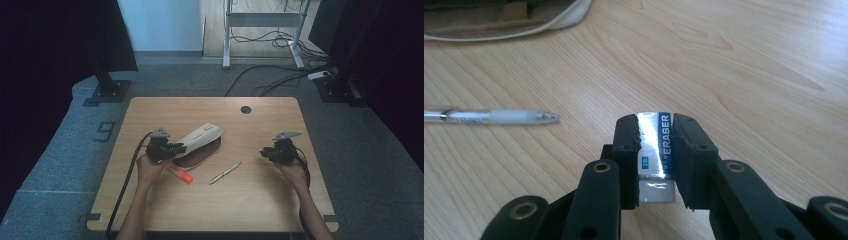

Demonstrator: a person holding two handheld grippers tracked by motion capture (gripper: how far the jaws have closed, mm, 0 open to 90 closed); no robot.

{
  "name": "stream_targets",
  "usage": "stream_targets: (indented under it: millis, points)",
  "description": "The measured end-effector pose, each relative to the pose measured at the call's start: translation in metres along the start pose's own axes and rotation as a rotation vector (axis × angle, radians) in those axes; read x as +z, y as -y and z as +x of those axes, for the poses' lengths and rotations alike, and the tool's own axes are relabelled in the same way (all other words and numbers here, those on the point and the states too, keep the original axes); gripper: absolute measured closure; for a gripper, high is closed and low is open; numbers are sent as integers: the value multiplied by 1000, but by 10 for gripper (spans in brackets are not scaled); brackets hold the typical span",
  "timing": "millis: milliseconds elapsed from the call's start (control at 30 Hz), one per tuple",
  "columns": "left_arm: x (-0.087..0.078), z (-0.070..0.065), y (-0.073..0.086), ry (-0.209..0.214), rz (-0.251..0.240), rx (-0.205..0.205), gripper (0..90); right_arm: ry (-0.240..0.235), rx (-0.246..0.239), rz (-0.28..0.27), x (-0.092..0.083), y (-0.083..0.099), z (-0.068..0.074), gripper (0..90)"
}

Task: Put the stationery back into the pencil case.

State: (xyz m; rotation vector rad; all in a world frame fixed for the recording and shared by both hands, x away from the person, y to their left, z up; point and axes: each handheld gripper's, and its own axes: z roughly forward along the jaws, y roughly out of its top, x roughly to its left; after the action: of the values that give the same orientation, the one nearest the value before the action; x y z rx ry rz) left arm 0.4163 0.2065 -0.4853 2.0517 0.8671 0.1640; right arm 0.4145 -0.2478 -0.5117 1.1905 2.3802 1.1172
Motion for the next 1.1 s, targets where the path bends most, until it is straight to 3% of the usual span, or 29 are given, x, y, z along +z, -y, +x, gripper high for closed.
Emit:
stream_targets:
  millis: [1100]
  points:
    - [0,0,0,1,-4,-1,753,-83,-60,-6,53,-53,45,719]
